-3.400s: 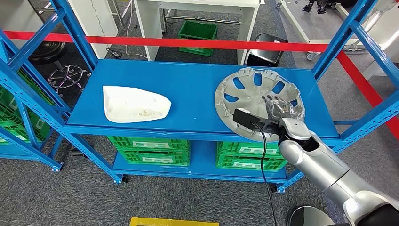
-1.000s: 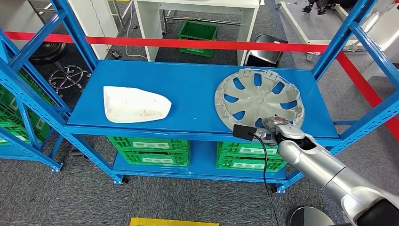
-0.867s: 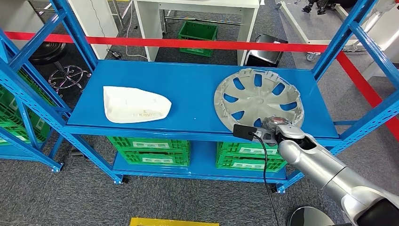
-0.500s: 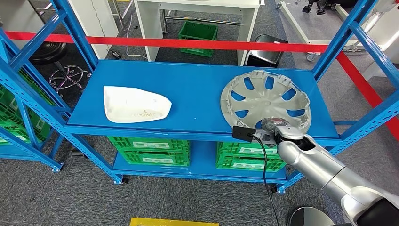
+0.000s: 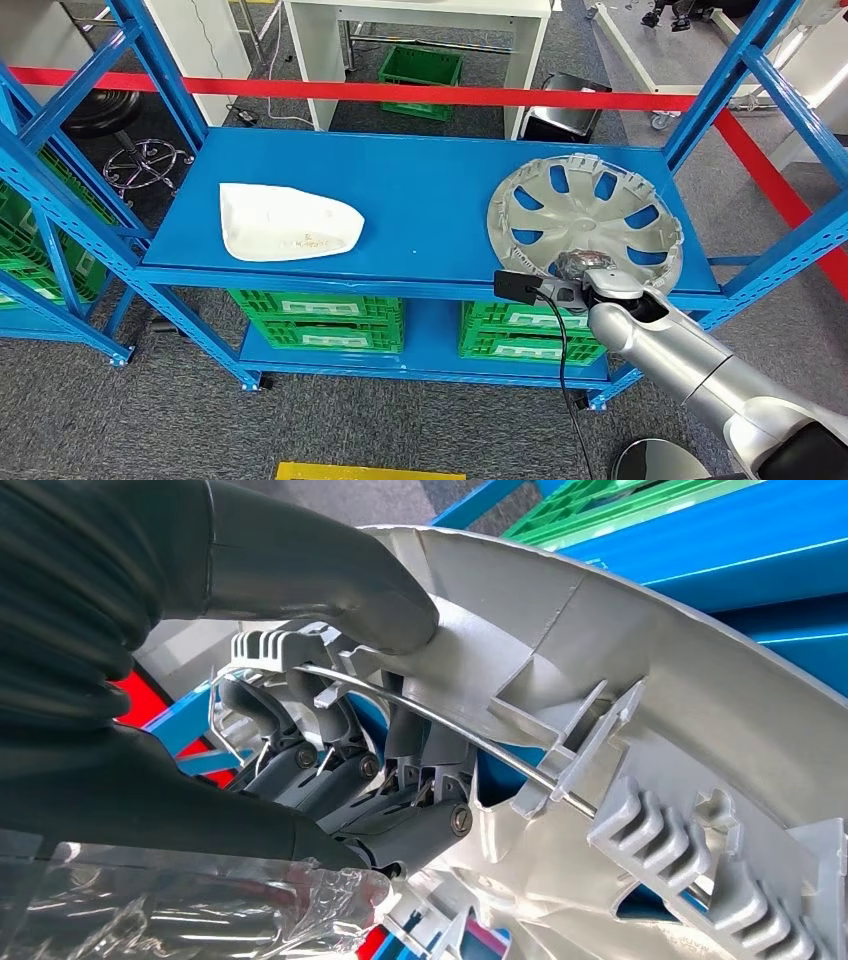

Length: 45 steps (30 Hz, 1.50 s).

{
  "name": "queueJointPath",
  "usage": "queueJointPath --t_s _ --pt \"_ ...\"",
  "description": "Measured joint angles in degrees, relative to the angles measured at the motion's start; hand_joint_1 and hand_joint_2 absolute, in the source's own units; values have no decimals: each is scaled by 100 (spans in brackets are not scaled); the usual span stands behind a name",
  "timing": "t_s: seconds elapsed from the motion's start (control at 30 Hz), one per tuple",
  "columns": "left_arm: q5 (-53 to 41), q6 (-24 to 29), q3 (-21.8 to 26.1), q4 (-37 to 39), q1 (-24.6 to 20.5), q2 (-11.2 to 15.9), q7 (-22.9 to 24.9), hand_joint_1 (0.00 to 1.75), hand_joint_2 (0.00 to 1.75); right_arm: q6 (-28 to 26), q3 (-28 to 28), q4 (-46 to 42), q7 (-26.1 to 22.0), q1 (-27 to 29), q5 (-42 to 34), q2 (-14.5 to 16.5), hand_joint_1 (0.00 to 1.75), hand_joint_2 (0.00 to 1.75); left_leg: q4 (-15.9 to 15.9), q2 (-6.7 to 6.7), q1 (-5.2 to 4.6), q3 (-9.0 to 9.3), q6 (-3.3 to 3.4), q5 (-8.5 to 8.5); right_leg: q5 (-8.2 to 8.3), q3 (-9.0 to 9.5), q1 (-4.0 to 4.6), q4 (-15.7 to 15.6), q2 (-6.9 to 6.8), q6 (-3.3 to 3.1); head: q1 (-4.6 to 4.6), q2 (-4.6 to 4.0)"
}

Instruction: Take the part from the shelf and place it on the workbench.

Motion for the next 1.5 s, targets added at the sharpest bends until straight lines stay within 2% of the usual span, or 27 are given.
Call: queueJointPath --t_s 0.17,0.43,0.6,1.07,1.13,1.33,1.5 --pt "3 50 3 0 5 0 -57 0 0 -350 21 4 -165 38 270 2 175 175 0 -1 0 -1 0 0 0 0 0 1 -2 0 1 0" --pt "94 114 39 0 65 1 -195 0 0 -1752 -145 -168 -900 129 897 116 175 175 -4 -1 0 -4 -1 0 0 -5 0 2 -3 0 0 0" --pt "92 114 44 0 98 5 -226 0 0 -1842 -304 -501 -933 162 1363 210 175 175 -10 -5 0 -5 -1 0 -4 -7 0 2 -12 -3 -1 0" --pt "67 114 46 1 133 12 -261 0 0 -1876 -714 -1193 -852 354 1659 231 175 175 -13 -4 -1 -4 -1 0 -5 -9 -1 1 -9 -5 -1 0" --pt "66 115 46 0 133 13 -273 0 0 -2095 -789 -1274 -936 427 1698 230 175 175 -13 -5 -1 -4 -1 0 -5 -9 -1 1 -9 -5 -1 0" --pt "63 229 48 1 155 15 -405 0 0 -3436 -1236 -1871 -1571 839 1694 238 175 175 -16 -5 -2 -5 -2 0 -6 -10 -1 1 -8 -6 4 0" --pt "61 292 48 1 164 18 -461 0 0 -3624 -1557 -2481 -1696 1061 1590 244 175 175 -19 -4 -1 -5 -2 0 -8 -11 0 1 -10 -5 3 0"
